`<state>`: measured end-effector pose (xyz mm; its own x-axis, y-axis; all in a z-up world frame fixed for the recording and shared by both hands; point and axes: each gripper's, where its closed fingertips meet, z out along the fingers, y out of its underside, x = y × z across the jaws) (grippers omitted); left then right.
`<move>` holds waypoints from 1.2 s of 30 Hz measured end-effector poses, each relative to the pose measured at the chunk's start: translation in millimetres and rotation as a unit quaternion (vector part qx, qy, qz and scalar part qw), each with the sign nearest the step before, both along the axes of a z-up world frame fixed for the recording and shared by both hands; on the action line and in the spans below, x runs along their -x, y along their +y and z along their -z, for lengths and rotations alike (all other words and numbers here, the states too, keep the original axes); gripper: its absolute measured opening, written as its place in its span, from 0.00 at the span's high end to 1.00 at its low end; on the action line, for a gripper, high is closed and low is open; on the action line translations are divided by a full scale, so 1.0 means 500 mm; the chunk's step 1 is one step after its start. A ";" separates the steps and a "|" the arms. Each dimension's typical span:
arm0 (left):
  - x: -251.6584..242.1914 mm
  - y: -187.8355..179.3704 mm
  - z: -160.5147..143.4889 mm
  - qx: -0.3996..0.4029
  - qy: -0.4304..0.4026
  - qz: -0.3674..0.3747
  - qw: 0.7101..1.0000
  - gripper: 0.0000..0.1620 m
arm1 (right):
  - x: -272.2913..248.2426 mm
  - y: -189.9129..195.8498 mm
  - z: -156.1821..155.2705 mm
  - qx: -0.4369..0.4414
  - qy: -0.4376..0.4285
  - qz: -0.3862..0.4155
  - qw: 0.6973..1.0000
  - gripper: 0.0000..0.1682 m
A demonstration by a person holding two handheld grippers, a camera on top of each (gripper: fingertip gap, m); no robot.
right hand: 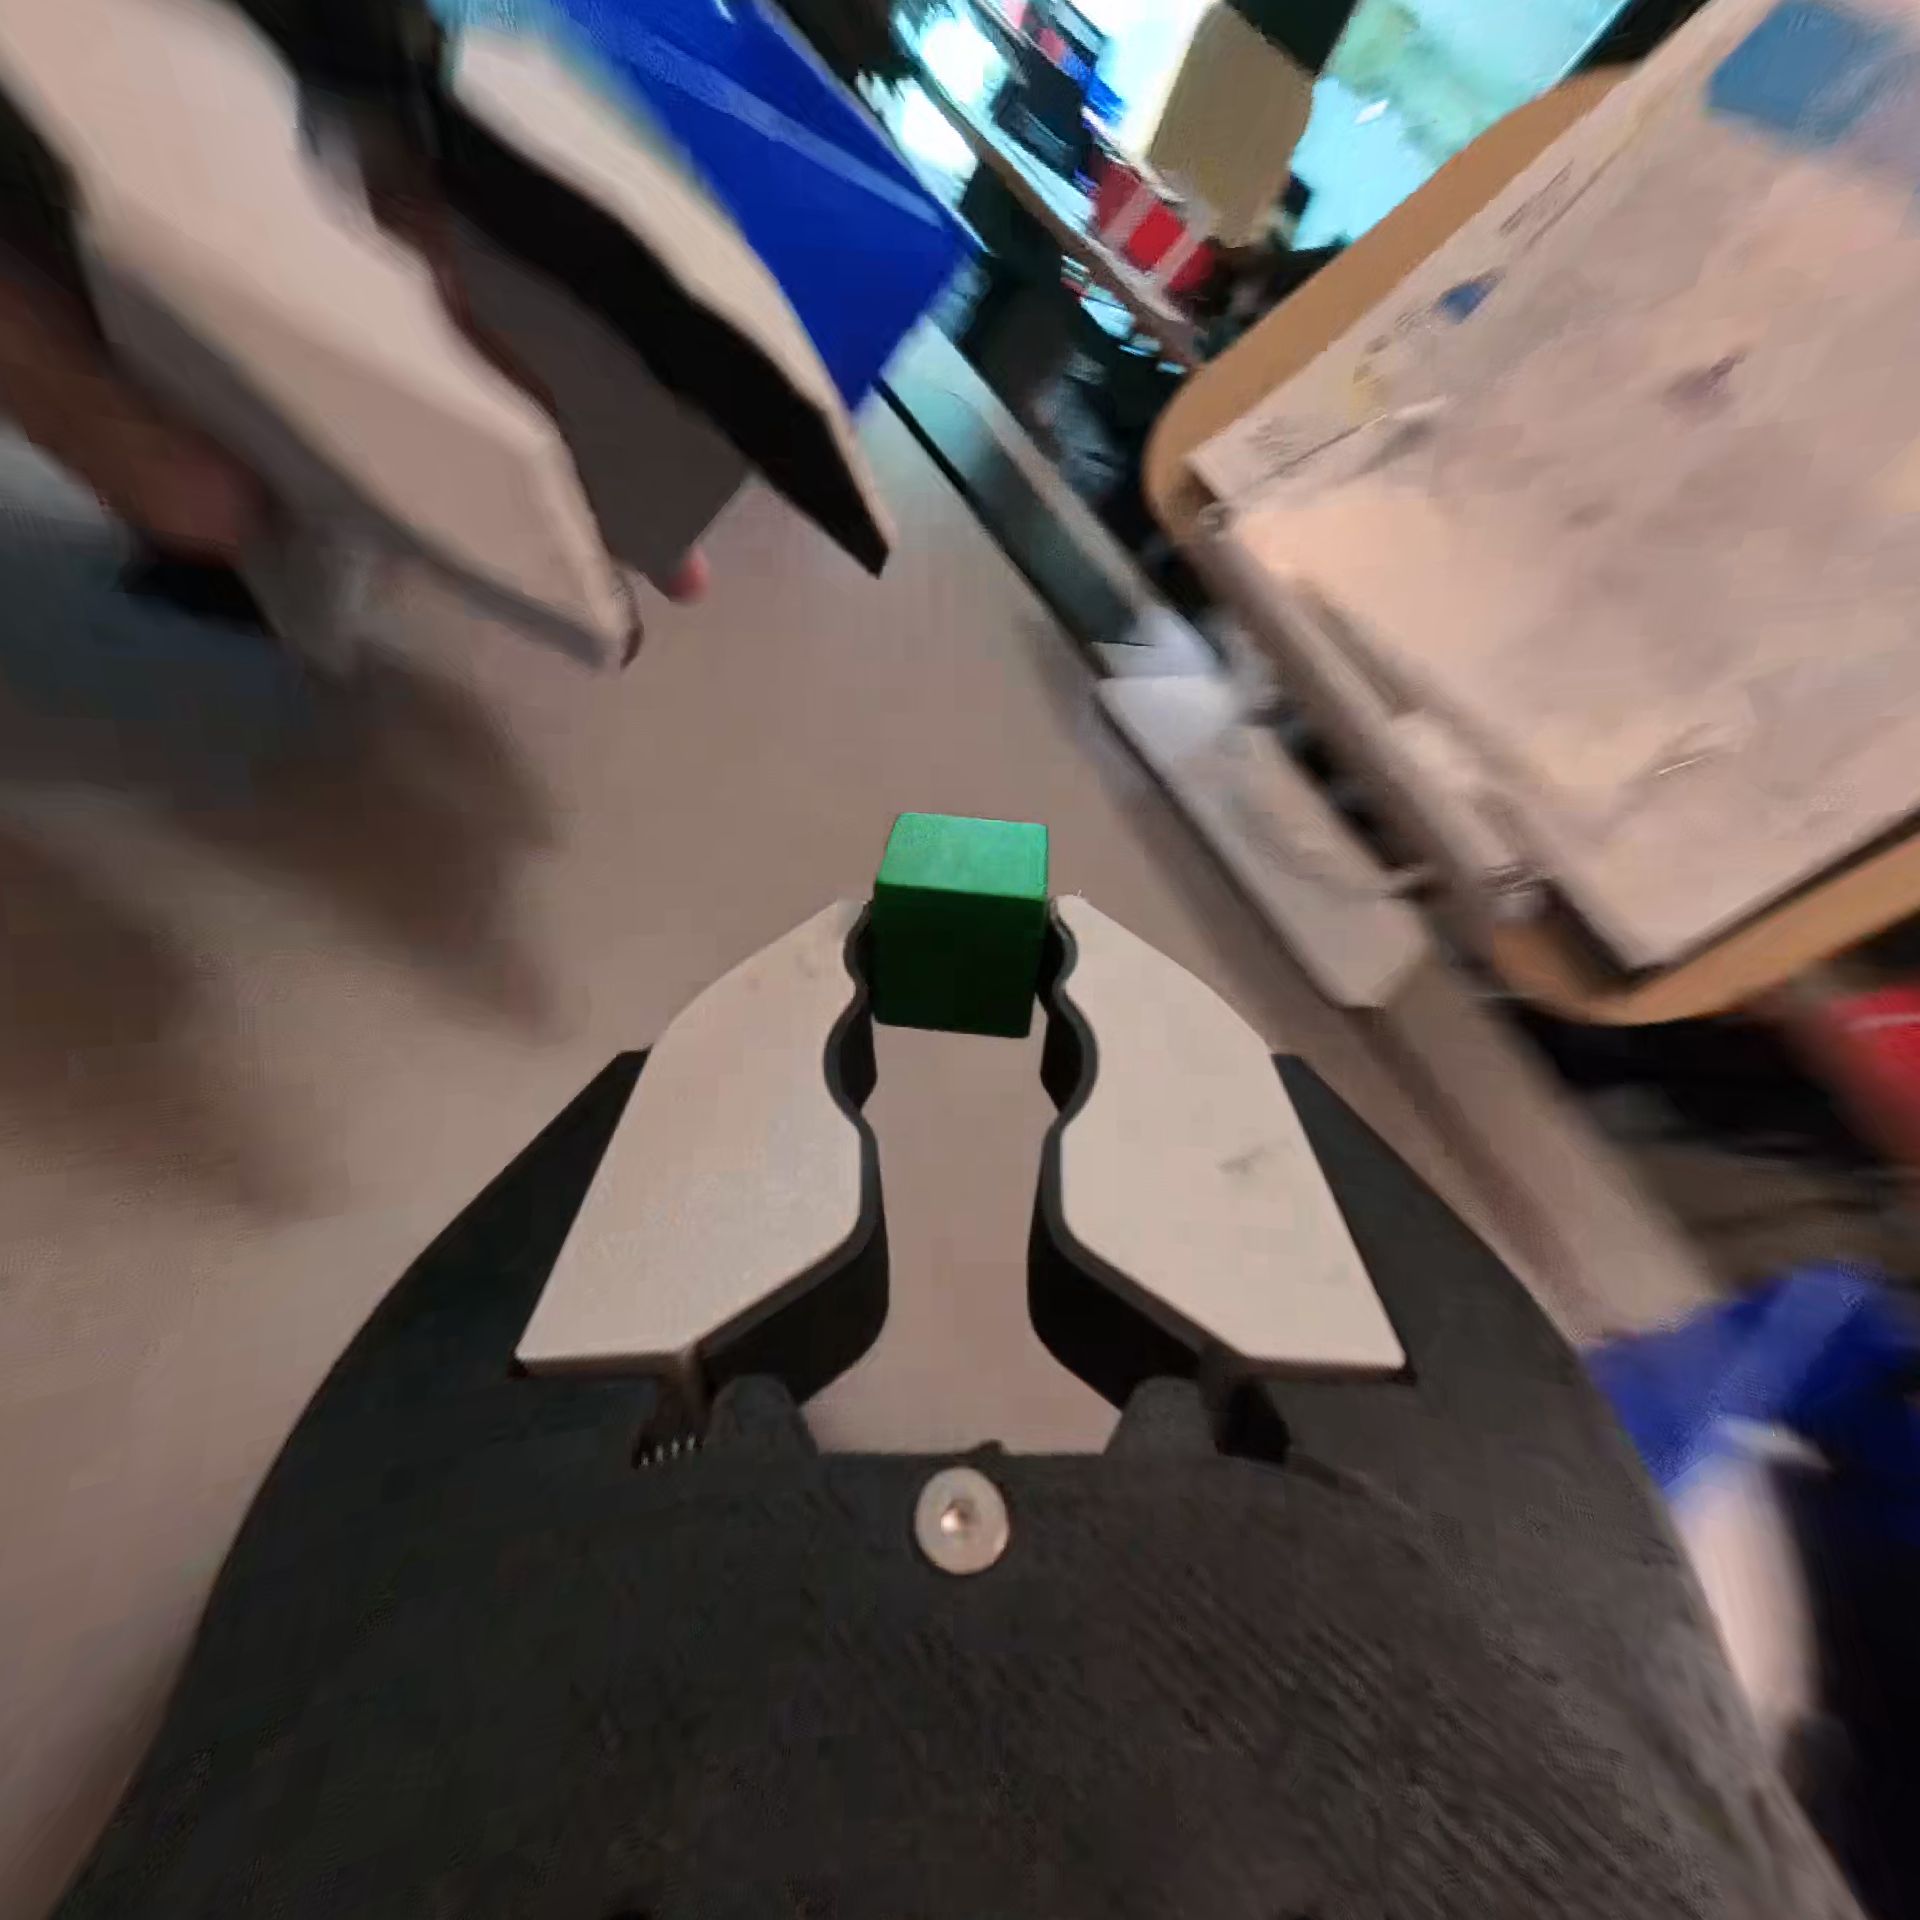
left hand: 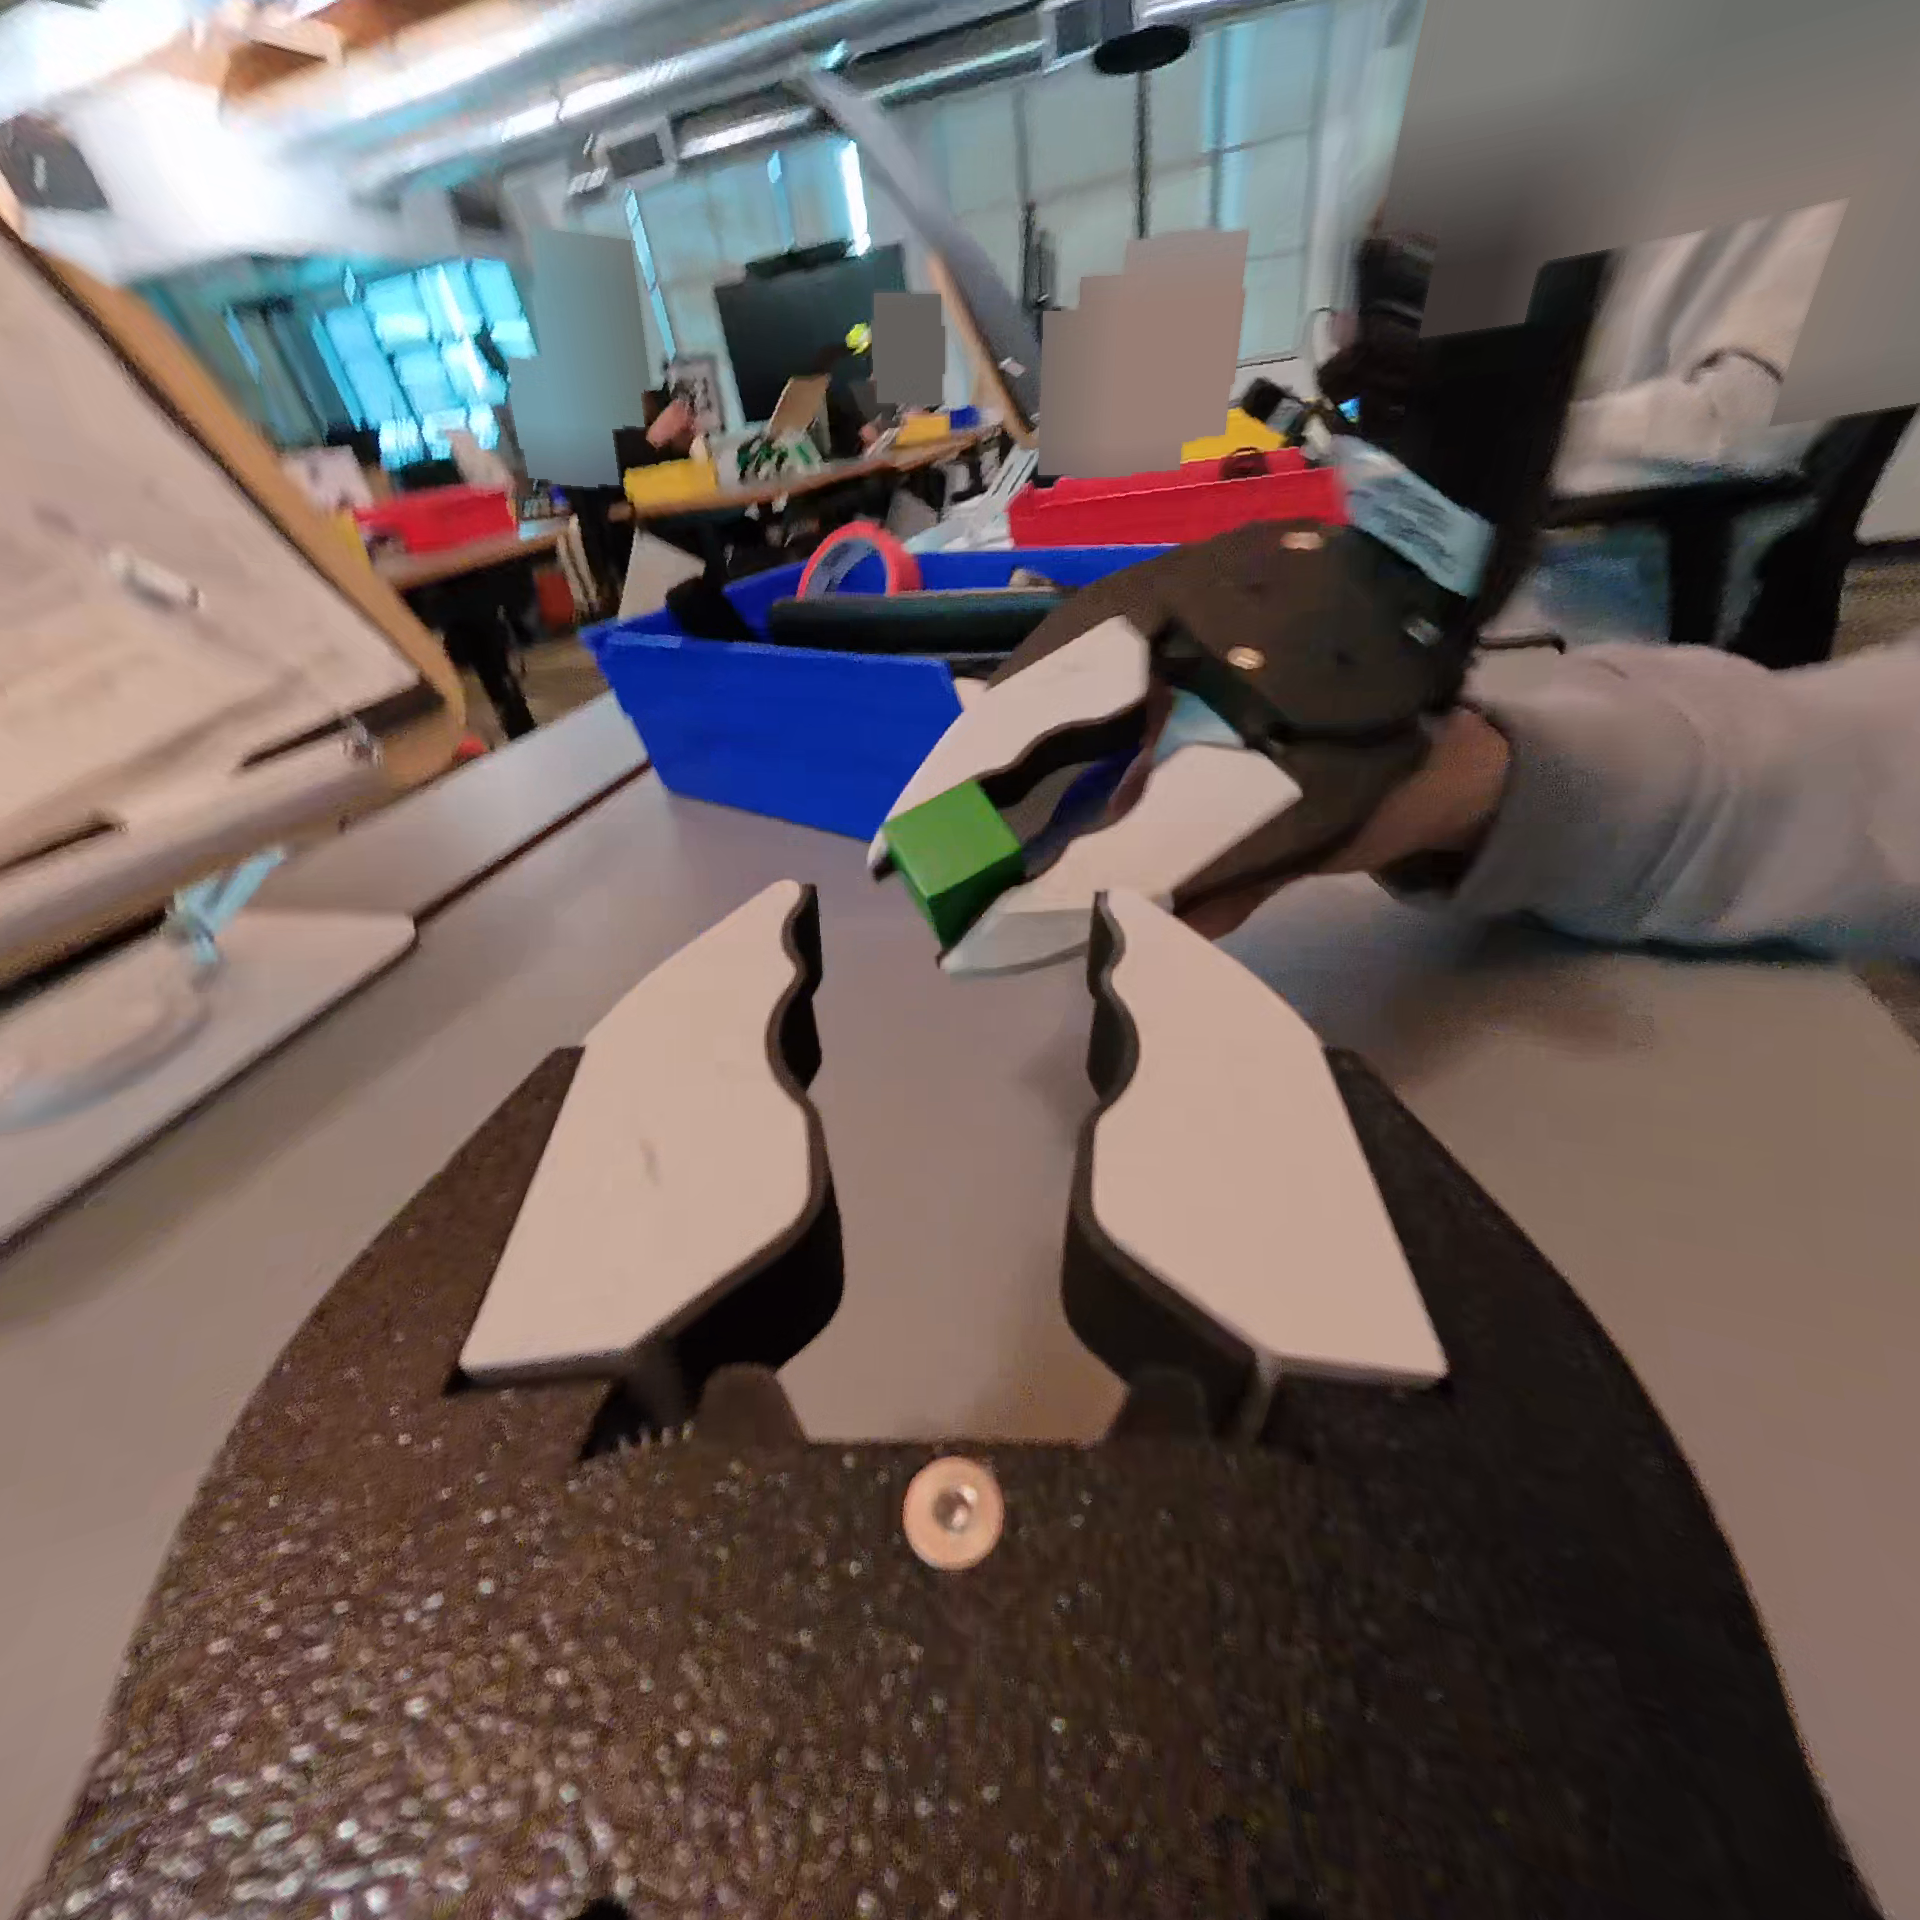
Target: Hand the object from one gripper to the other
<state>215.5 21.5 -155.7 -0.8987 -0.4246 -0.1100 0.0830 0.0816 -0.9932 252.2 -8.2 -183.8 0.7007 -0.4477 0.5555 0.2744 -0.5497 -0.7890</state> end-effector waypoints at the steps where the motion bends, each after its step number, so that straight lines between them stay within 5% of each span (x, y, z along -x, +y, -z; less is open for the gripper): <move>1: -0.007 -0.003 0.007 0.001 0.031 -0.012 0.999 0.70 | -0.007 -0.007 0.002 0.058 -0.062 0.026 0.996 0.83; 8: -0.019 -0.033 0.063 -0.015 0.166 -0.051 0.985 0.70 | 0.004 0.017 0.021 0.246 -0.221 0.062 0.942 0.83; 11: -0.017 -0.036 0.071 -0.034 0.156 -0.056 0.986 0.70 | 0.017 0.035 0.028 0.262 -0.233 0.051 0.935 0.83; 15: -0.012 -0.036 0.079 -0.066 0.137 -0.053 0.987 0.83 | 0.022 0.043 0.029 0.242 -0.227 0.039 0.942 0.83; 19: -0.012 -0.023 0.062 -0.024 0.151 -0.014 0.988 0.83 | 0.029 0.054 0.015 0.105 -0.144 -0.013 0.984 0.79; 22: -0.012 0.005 0.017 0.043 0.080 0.018 0.996 0.83 | 0.041 0.059 0.022 -0.024 0.069 -0.068 0.995 0.51; 25: 0.000 0.025 -0.017 0.074 -0.012 0.040 0.996 0.83 | 0.088 0.072 -0.005 -0.167 0.265 -0.168 0.934 0.51; 30: 0.044 0.003 -0.022 -0.012 -0.183 0.063 0.981 0.84 | 0.149 0.072 -0.062 -0.319 0.524 -0.294 0.733 0.63; 32: 0.056 -0.012 -0.013 -0.049 -0.220 0.064 0.972 0.83 | 0.156 0.072 -0.066 -0.334 0.550 -0.307 0.701 0.68; 36: 0.061 -0.029 0.010 -0.103 -0.259 0.060 0.958 0.83 | 0.166 0.079 -0.054 -0.320 0.568 -0.310 0.692 0.71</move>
